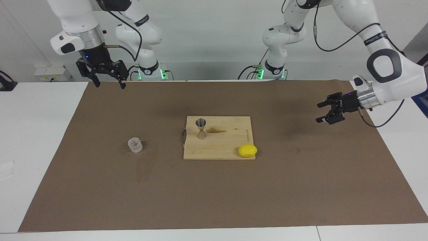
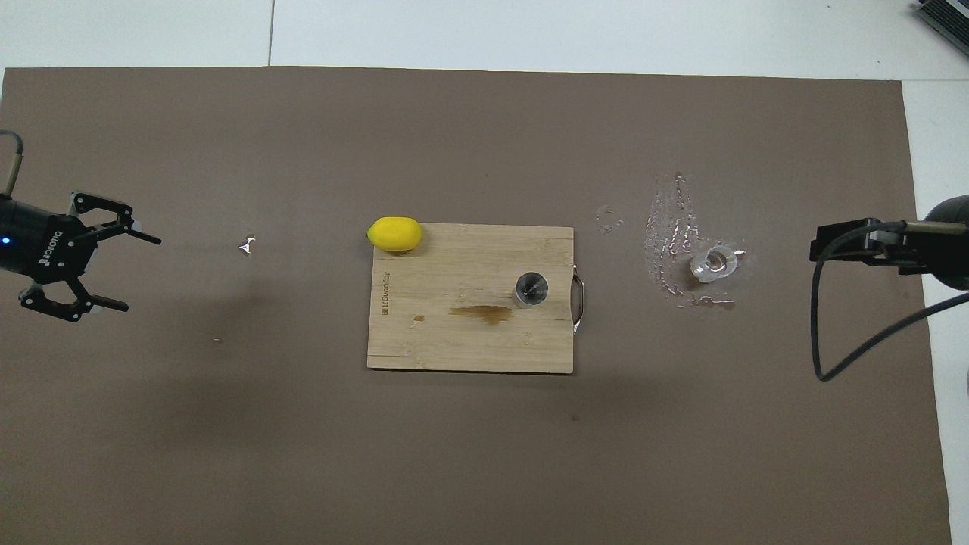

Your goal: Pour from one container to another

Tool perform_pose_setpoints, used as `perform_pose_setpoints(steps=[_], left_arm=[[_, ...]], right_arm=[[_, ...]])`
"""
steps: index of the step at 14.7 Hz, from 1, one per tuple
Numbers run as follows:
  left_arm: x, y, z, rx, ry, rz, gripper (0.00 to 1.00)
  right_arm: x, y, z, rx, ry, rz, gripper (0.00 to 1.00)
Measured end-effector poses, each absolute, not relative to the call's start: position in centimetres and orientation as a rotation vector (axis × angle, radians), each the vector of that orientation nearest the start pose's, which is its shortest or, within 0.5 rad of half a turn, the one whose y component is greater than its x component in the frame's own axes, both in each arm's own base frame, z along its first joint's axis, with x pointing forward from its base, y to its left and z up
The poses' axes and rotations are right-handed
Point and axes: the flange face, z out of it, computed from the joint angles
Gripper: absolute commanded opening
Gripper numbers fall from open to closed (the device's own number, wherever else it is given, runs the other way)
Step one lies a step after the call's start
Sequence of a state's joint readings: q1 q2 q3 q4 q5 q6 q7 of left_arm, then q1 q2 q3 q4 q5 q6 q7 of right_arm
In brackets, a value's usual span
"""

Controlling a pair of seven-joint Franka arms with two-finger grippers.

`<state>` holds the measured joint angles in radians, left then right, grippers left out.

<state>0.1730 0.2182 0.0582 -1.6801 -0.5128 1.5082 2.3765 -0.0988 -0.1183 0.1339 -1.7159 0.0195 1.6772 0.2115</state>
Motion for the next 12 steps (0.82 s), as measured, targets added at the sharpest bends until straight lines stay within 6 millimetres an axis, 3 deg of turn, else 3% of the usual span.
perform_pose_setpoints(steps=[4,8,12], left_arm=[[58.9,7.2,48.3,-1.920,2.992,-0.554,1.00],[59.5,7.0,50.2,-2.038,2.881,-0.441,1.00],[59.7,7.3,51.2,-2.128,2.801,-0.420,1.00]], right_arm=[[54.8,1.4,59.9,-3.075,0.506,-0.100,1.00],[57.4,-1.7,55.1,-2.977,0.887,-0.021,1.00],[60.5,-5.4,46.4,-2.692,1.348,0.165,1.00]])
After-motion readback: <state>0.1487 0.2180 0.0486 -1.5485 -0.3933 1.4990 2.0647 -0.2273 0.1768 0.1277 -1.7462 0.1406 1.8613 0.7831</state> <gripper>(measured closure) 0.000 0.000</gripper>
